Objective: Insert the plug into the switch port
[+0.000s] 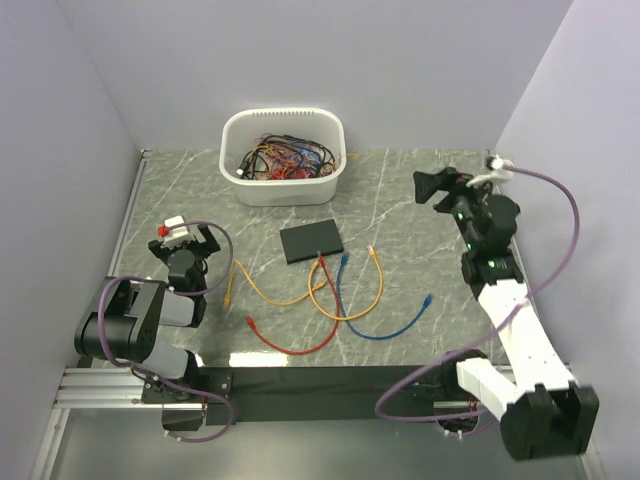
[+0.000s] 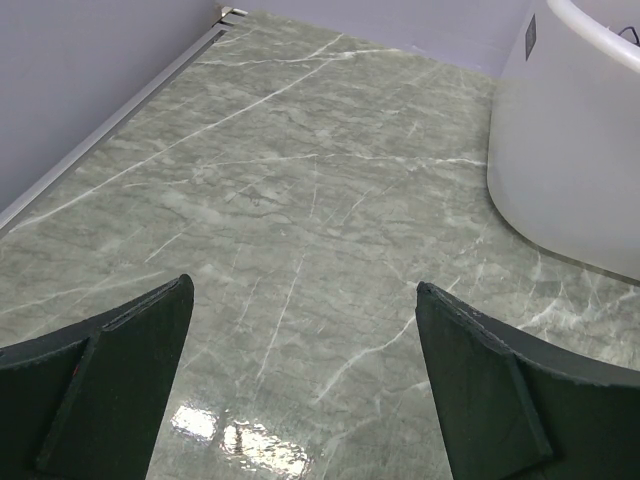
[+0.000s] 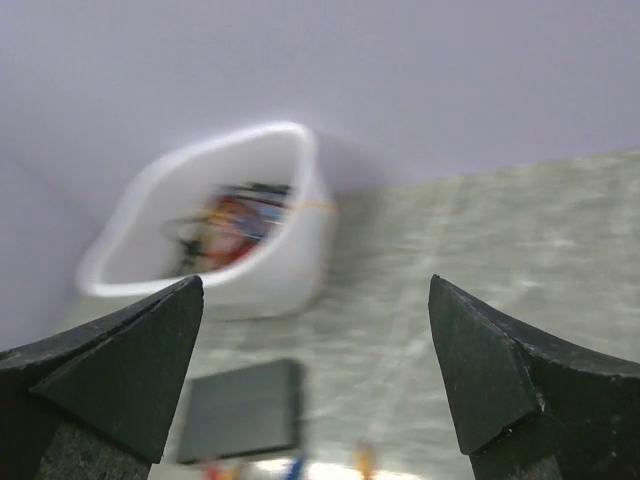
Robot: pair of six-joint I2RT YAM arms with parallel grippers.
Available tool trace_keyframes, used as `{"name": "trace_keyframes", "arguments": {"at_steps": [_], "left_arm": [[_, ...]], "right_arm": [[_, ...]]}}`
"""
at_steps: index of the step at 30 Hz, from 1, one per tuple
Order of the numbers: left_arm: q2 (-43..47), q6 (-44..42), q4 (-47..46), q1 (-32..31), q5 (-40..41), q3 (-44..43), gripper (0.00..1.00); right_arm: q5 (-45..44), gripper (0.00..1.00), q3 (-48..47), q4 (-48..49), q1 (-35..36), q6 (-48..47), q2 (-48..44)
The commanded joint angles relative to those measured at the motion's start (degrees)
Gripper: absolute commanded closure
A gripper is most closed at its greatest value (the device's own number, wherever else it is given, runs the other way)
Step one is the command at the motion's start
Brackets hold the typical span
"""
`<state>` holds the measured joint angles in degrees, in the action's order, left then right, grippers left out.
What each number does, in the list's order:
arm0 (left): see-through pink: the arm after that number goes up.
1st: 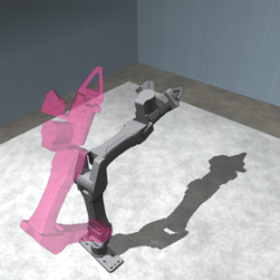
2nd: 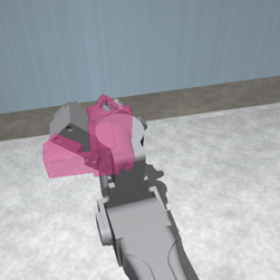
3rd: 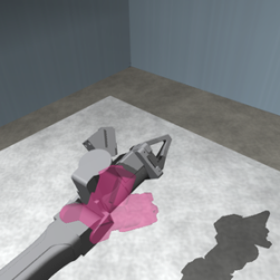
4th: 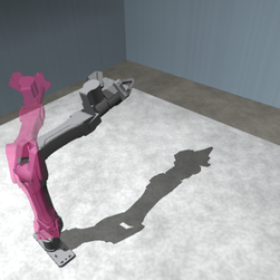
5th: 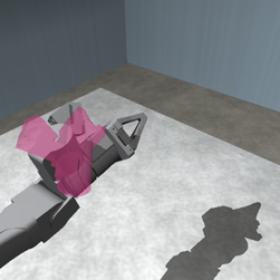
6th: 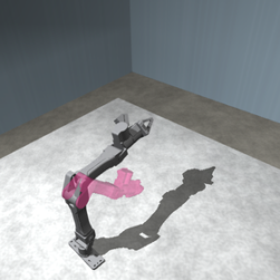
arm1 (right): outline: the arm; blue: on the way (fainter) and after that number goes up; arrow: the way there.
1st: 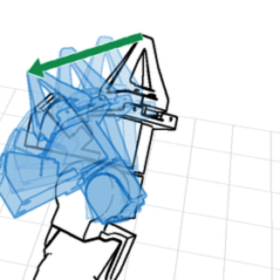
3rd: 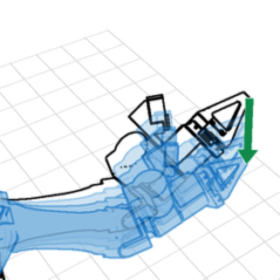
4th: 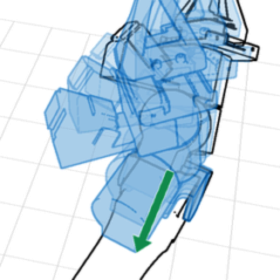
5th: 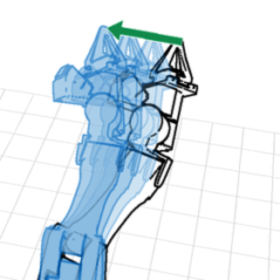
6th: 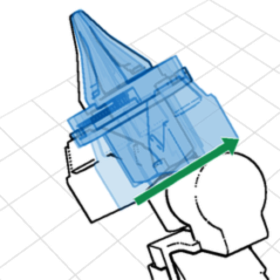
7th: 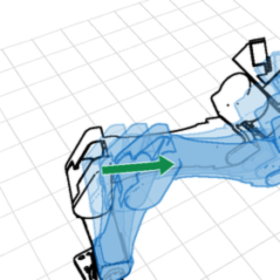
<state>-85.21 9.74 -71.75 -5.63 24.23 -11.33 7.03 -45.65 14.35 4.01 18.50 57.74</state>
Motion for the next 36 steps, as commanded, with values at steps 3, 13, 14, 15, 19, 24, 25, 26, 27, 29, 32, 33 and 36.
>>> {"name": "trace_keyframes", "arguments": {"at_steps": [3,13,14,15,19,24,25,26,27,29,32,33,36], "left_arm": [[0.8,0.3,-2.7,0.3,-0.7,-1.1,0.01],[0.9,0.4,-2.5,0.3,-0.8,-1.1,0.01],[0.8,0.4,-2.6,0.3,-0.7,-1.1,0.01],[0.9,0.4,-2.6,0.3,-0.7,-1.1,0.01],[0.9,0.4,-2.7,0.3,-0.7,-1.1,0.01],[0.9,0.4,-2.7,0.3,-0.8,-1.1,0.01],[0.8,0.5,-2.6,0.3,-0.8,-1.1,0.01],[0.8,0.3,-2.6,0.3,-0.7,-1.1,0.01],[0.8,0.4,-2.6,0.3,-0.8,-1.1,0.01],[0.8,0.5,-2.3,0.3,-0.8,-1.4,0.01],[1.4,1.5,-1.2,1.5,-2.0,-1.5,0.01],[1.7,1.3,-1.9,1.2,-0.6,-1.6,0.01],[8.2,-0.2,10.0,-0.5,1.5,-4.8,0.01]], "right_arm": [[16.2,0.05,6.6,-7.1,-1.6,20.4,1.8],[-15.8,0.14,-4.3,-31.2,29.5,10.9,10.8],[-18.8,0.14,-4.1,-31.3,31.1,11.1,11.5],[-20.0,0.13,-4.0,-31.4,33.9,11.0,12.1],[-21.2,0.16,-6.6,-32.1,38.3,10.8,17.8],[-15.7,0.47,-10.8,-31.4,40.2,8.1,25.0],[-15.3,0.51,-12.1,-31.6,40.3,7.9,25.8],[-14.9,0.51,-12.6,-31.7,40.3,7.5,27.0],[-14.2,0.51,-13.1,-31.6,40.4,7.3,27.3],[-13.4,0.50,-13.8,-31.1,40.6,6.1,27.6],[-13.4,0.44,-13.4,-30.0,41.7,4.4,25.9],[-12.3,0.42,-13.2,-29.3,41.7,3.7,25.2],[-10.0,0.37,-11.4,-26.9,41.8,2.3,24.4]]}}
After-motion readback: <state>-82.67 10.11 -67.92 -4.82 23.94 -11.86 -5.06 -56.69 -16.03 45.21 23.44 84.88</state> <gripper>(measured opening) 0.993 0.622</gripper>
